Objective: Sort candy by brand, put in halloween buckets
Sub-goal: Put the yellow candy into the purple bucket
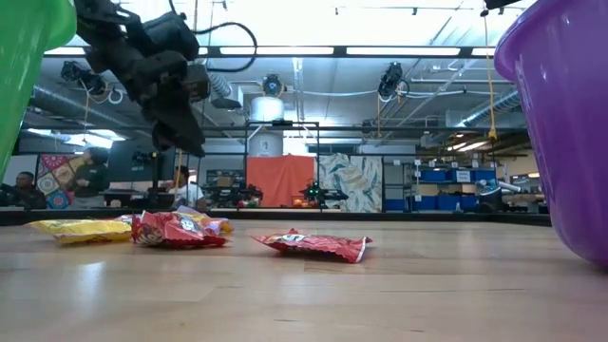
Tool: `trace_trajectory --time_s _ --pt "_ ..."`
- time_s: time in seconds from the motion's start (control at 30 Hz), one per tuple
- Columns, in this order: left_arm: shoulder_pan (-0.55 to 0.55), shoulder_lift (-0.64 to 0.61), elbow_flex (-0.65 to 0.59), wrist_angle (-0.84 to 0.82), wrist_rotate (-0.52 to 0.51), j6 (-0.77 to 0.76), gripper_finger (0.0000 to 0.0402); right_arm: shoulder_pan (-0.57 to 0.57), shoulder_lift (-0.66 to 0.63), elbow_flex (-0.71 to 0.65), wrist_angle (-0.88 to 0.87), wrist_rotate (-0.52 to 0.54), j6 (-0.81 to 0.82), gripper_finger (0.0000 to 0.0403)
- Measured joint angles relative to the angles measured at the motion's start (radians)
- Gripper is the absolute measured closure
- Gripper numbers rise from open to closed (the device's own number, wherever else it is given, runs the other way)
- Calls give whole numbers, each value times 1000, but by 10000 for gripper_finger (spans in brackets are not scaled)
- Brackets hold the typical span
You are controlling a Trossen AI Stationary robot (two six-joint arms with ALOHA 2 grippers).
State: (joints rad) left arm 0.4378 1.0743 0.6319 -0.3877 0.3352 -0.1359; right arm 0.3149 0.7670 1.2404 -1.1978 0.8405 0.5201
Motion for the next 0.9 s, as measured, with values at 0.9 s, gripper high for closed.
trace_trajectory --time_s 0.9 --pt "-2 258 0 328 62 83 208 0 1 -13 193 -114 -95 302"
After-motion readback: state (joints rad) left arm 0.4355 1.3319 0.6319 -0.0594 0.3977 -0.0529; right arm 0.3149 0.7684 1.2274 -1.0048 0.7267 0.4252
